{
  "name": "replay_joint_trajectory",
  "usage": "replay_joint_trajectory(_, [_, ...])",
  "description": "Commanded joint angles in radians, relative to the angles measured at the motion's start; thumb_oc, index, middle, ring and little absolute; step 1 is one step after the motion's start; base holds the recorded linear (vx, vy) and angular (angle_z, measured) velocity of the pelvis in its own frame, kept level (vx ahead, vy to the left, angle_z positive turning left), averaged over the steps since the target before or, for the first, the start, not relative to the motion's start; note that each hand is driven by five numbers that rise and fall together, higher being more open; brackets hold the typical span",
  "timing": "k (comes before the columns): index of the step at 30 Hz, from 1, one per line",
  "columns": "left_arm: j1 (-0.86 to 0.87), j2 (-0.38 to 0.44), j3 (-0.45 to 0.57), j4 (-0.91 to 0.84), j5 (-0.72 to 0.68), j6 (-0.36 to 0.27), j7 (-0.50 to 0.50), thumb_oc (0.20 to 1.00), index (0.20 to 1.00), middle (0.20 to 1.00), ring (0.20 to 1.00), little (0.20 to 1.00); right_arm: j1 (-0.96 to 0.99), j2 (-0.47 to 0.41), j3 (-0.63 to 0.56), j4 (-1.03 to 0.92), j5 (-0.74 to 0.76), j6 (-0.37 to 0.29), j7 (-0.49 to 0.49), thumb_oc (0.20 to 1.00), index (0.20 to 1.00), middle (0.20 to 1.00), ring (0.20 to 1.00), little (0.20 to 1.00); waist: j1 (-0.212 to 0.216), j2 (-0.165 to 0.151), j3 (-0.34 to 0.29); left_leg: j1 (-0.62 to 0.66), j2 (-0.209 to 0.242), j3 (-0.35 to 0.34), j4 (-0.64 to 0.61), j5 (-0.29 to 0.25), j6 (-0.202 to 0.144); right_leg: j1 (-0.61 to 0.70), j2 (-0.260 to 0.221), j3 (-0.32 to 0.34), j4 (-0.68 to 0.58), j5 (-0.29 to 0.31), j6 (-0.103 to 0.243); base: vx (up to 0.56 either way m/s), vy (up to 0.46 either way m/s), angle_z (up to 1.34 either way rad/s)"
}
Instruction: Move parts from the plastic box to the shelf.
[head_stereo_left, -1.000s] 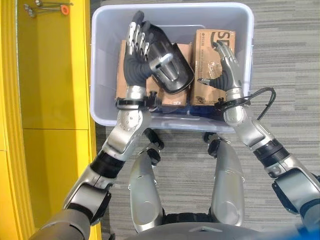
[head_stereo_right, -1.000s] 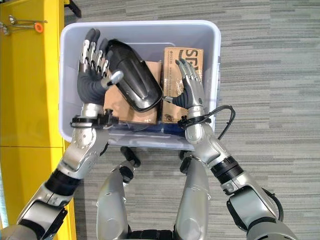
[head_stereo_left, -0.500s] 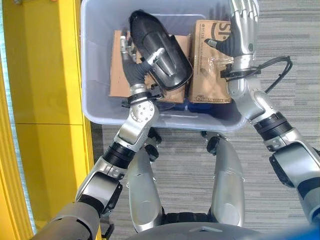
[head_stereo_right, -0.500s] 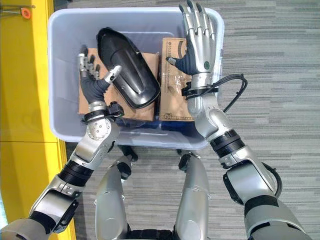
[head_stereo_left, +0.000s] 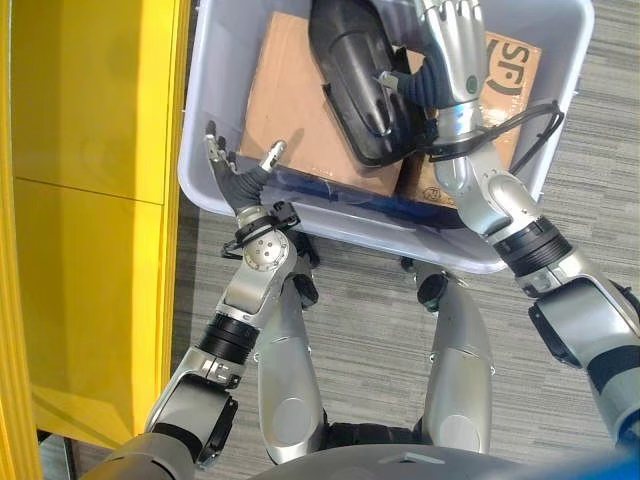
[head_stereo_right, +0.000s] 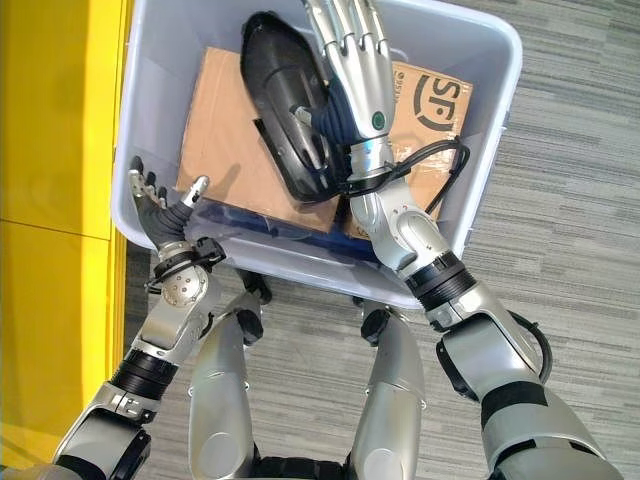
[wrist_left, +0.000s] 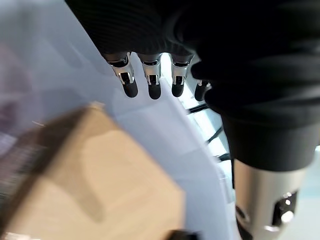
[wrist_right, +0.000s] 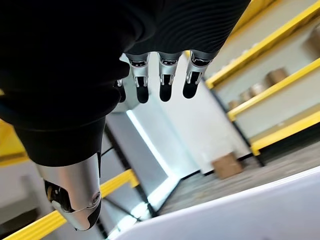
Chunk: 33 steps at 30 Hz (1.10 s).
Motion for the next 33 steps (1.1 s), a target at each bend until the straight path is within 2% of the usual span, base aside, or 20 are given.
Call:
replay_joint_trajectory(1, [-0.005, 0.014, -0.053, -0.050, -0.001, -0.033, -0.107, 1.000, 1.000, 1.000, 1.000, 1.000, -0.085, -0.020, 0.027, 0.016, 0.085, -0.012, -0.009, 1.000, 1.000, 1.000, 1.000, 1.000, 0.037, 0.028, -0.043, -0.026, 0.037, -0.066, 0.035, -0.111, -0.127, -0.044, -0.056, 0.071, 0.076, -0.082, 0.183, 0.01, 0.022, 0.17])
replay_joint_trajectory(4, [-0.007, 0.021, -0.080, -0.034, 0.006, -0.040, -0.154, 1.000, 1.000, 1.000, 1.000, 1.000, -0.071, -0.019, 0.033, 0.044, 0.156, -0.008, -0.011, 1.000, 1.000, 1.000, 1.000, 1.000, 0.034, 0.033, -0.043, -0.031, 0.037, -0.066, 0.037, -0.111, -0.125, -0.049, -0.055, 0.074, 0.081, -0.086, 0.180, 0.00, 0.016, 0.05])
replay_joint_trajectory(6, [-0.017, 0.036, -0.110, -0.035, 0.019, -0.044, -0.189, 1.000, 1.000, 1.000, 1.000, 1.000, -0.062, -0.020, 0.029, 0.079, 0.149, 0.034, -0.059, 1.000, 1.000, 1.000, 1.000, 1.000, 0.029, 0.039, -0.043, -0.038, 0.040, -0.063, 0.038, -0.109, -0.124, -0.059, -0.055, 0.078, 0.086, -0.086, 0.178, 0.00, 0.017, 0.01])
replay_joint_trajectory(10, [-0.045, 0.055, -0.144, -0.048, 0.063, -0.050, -0.182, 1.000, 1.000, 1.000, 1.000, 1.000, -0.072, -0.019, 0.024, 0.142, 0.140, 0.043, -0.108, 1.000, 1.000, 1.000, 1.000, 1.000, 0.025, 0.043, -0.043, -0.043, 0.039, -0.062, 0.030, -0.106, -0.124, -0.066, -0.048, 0.083, 0.077, -0.082, 0.177, 0.00, 0.013, -0.03])
replay_joint_trajectory(12, [-0.066, 0.066, -0.162, -0.055, 0.067, -0.053, -0.186, 1.000, 1.000, 1.000, 1.000, 1.000, -0.079, -0.021, 0.022, 0.166, 0.159, 0.035, -0.097, 1.000, 1.000, 1.000, 1.000, 1.000, 0.022, 0.046, -0.043, -0.049, 0.039, -0.061, 0.031, -0.105, -0.124, -0.073, -0.045, 0.085, 0.078, -0.083, 0.176, 0.00, 0.021, -0.05])
replay_joint_trajectory(17, [-0.122, 0.070, -0.188, -0.075, 0.078, -0.075, -0.161, 1.000, 1.000, 1.000, 1.000, 1.000, -0.101, -0.015, 0.028, 0.219, 0.224, 0.046, -0.142, 1.000, 1.000, 1.000, 1.000, 1.000, 0.013, 0.045, -0.043, -0.069, 0.042, -0.059, 0.034, -0.101, -0.127, -0.091, -0.038, 0.091, 0.077, -0.080, 0.172, 0.00, 0.001, -0.03])
replay_joint_trajectory(21, [-0.175, 0.064, -0.200, -0.097, 0.120, -0.101, -0.161, 1.000, 1.000, 1.000, 1.000, 1.000, -0.112, -0.010, 0.023, 0.265, 0.188, 0.091, -0.172, 1.000, 1.000, 1.000, 1.000, 1.000, 0.004, 0.040, -0.043, -0.084, 0.045, -0.056, 0.035, -0.098, -0.132, -0.104, -0.033, 0.092, 0.062, -0.070, 0.171, 0.00, 0.000, 0.00])
replay_joint_trajectory(24, [-0.223, 0.056, -0.204, -0.116, 0.137, -0.104, -0.148, 1.000, 1.000, 1.000, 1.000, 1.000, -0.132, -0.009, 0.038, 0.296, 0.219, 0.064, -0.140, 1.000, 1.000, 1.000, 1.000, 1.000, -0.003, 0.034, -0.043, -0.097, 0.050, -0.053, 0.034, -0.095, -0.135, -0.114, -0.032, 0.091, 0.051, -0.062, 0.172, 0.00, -0.021, -0.01])
replay_joint_trajectory(28, [-0.276, 0.044, -0.203, -0.115, 0.125, -0.077, -0.129, 1.000, 1.000, 1.000, 1.000, 1.000, -0.153, -0.002, 0.067, 0.322, 0.210, 0.036, -0.098, 1.000, 1.000, 1.000, 1.000, 1.000, -0.011, 0.028, -0.043, -0.113, 0.050, -0.055, 0.032, -0.087, -0.142, -0.126, -0.025, 0.093, 0.036, -0.050, 0.172, 0.00, -0.035, -0.01])
replay_joint_trajectory(31, [-0.313, 0.027, -0.196, -0.091, 0.123, -0.127, -0.105, 1.000, 1.000, 1.000, 1.000, 1.000, -0.173, 0.011, 0.094, 0.329, 0.206, 0.029, -0.094, 1.000, 1.000, 1.000, 1.000, 1.000, -0.017, 0.019, -0.043, -0.128, 0.053, -0.057, 0.037, -0.085, -0.145, -0.138, -0.023, 0.095, 0.030, -0.044, 0.172, 0.01, -0.039, -0.04])
replay_joint_trajectory(33, [-0.327, 0.020, -0.186, -0.100, 0.135, -0.122, -0.124, 1.000, 1.000, 1.000, 1.000, 1.000, -0.179, 0.016, 0.097, 0.327, 0.202, 0.028, -0.064, 1.000, 1.000, 1.000, 1.000, 1.000, -0.017, 0.015, -0.043, -0.142, 0.053, -0.059, 0.036, -0.081, -0.149, -0.148, -0.023, 0.091, 0.024, -0.038, 0.173, 0.01, -0.058, -0.02])
